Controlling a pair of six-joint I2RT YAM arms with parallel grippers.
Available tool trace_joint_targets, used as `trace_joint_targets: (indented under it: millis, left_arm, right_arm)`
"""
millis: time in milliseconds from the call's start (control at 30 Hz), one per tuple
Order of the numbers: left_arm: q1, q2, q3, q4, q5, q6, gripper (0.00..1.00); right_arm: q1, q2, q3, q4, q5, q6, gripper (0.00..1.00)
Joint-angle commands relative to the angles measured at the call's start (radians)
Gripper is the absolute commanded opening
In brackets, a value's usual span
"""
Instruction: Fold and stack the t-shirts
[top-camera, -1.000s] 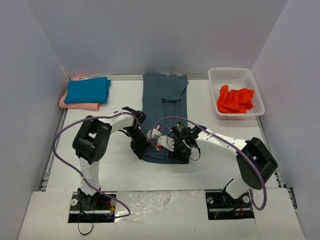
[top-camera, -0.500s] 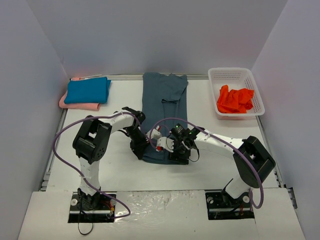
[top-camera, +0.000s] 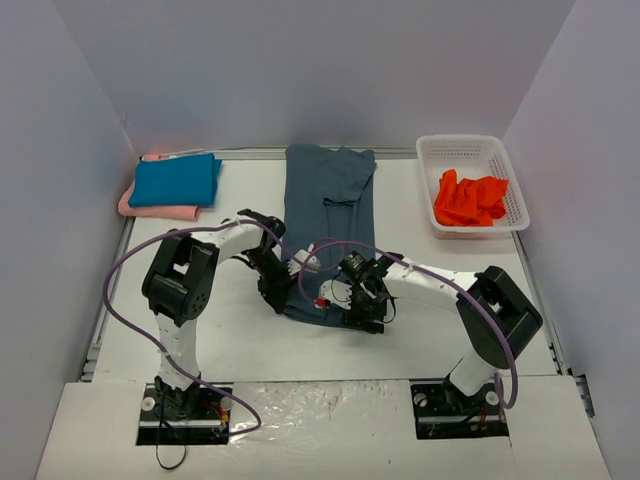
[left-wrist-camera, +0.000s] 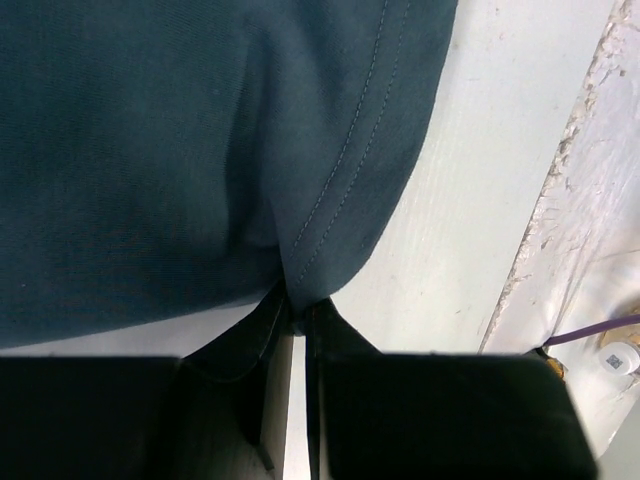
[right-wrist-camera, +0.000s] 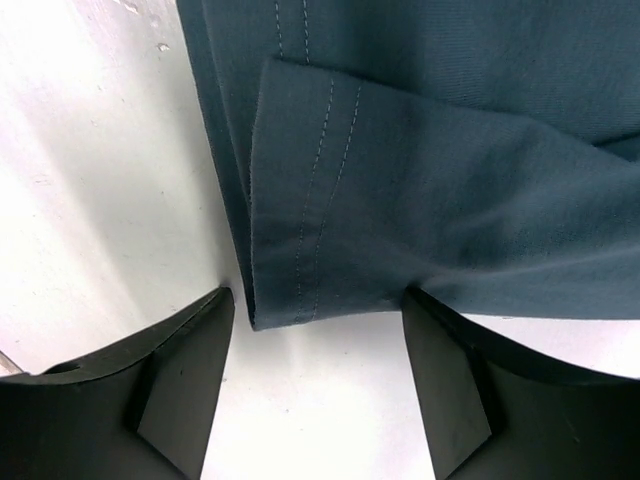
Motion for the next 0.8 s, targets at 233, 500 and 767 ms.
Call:
trace_joint_targets:
  millis: [233, 500, 767]
  left_arm:
    - [0.005, -0.042, 0.033, -0.047, 0.047, 0.041, 0.02]
    - [0.004, -0.032, 0.038, -0.055, 0.049, 0.045, 0.02]
    - [0.005, -0.045, 0.047, -0.091, 0.047, 0.059, 0.02]
  right_arm:
    - [0.001, 0.06, -0.032, -0.116, 0.039, 0.029, 0.63]
    - [0.001, 0.032, 0.025, -0.113, -0.012, 0.036, 0.47]
    - [0.001, 0.0, 0.042, -0.13, 0.002, 0.051, 0.2]
